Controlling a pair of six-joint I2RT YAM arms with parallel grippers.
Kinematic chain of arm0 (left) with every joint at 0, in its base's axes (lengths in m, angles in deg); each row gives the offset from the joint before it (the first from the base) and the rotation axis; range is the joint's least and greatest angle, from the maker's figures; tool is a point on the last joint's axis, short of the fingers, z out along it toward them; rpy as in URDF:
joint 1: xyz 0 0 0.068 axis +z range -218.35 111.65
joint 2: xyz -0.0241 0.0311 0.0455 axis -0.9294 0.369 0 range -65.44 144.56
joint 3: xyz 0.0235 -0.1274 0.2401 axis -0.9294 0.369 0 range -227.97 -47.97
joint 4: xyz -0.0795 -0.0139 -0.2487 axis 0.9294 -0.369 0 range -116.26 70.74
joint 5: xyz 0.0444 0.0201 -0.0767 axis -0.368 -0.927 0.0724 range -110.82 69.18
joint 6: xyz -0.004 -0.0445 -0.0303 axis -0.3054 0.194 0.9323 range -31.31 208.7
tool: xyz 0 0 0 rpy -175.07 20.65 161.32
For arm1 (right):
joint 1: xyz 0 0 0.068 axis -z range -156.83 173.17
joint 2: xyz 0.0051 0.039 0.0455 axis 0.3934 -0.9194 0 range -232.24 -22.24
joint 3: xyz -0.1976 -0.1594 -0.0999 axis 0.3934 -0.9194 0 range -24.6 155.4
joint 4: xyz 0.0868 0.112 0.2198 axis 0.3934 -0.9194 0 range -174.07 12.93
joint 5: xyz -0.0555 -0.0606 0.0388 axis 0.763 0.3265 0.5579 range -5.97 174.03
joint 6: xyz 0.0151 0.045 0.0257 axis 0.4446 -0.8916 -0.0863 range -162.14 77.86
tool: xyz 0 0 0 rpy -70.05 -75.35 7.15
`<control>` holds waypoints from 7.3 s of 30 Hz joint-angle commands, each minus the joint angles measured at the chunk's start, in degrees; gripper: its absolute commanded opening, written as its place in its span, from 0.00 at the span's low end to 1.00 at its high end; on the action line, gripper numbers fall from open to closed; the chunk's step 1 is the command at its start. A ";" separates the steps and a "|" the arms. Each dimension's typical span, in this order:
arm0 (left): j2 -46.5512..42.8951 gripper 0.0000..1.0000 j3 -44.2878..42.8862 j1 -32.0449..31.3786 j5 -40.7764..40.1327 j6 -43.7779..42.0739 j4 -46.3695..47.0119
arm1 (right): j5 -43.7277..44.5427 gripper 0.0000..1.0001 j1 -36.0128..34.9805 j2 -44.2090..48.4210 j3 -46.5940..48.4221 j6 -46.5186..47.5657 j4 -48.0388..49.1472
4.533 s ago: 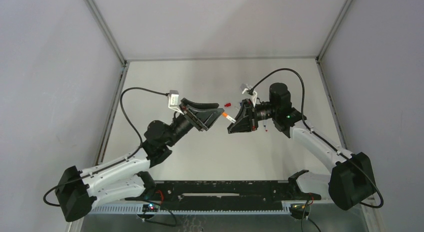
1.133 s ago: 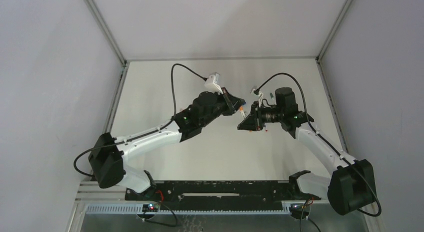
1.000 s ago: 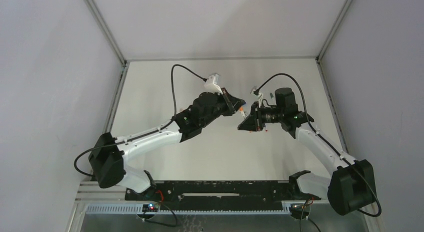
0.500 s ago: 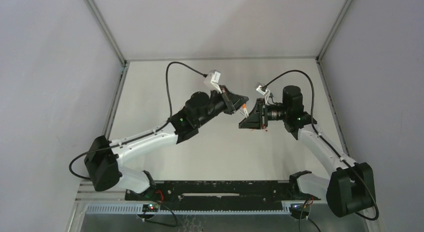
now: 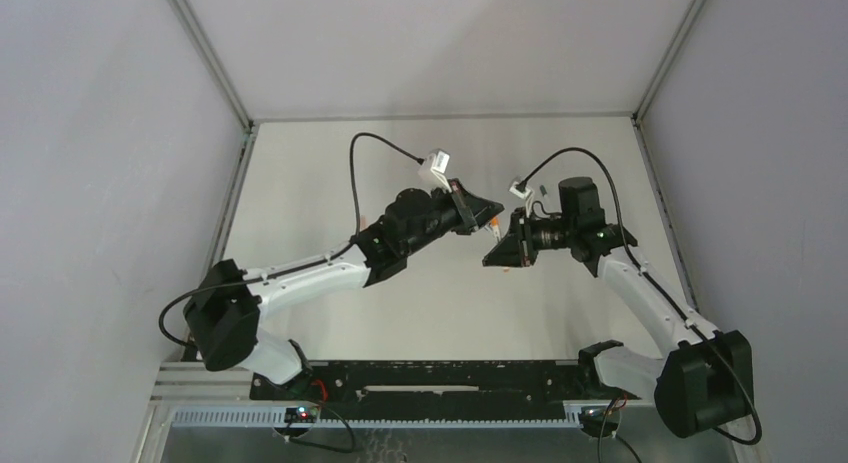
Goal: Insert the pens into the pen caps
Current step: Place the pen at the center of the board, then pick up the pen from the center of the board.
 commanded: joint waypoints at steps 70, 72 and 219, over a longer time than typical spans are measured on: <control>-44.89 0.66 29.04 2.46 13.07 -24.51 -0.73 | -16.70 0.00 -6.00 -1.35 12.42 36.32 -9.77; -47.91 0.78 30.98 2.46 9.28 -26.24 0.69 | -17.92 0.00 -5.79 -1.59 12.52 38.42 -11.48; -41.45 0.90 38.86 3.08 -16.42 -21.65 -0.76 | 39.98 0.28 -7.15 -34.55 26.77 21.55 -7.40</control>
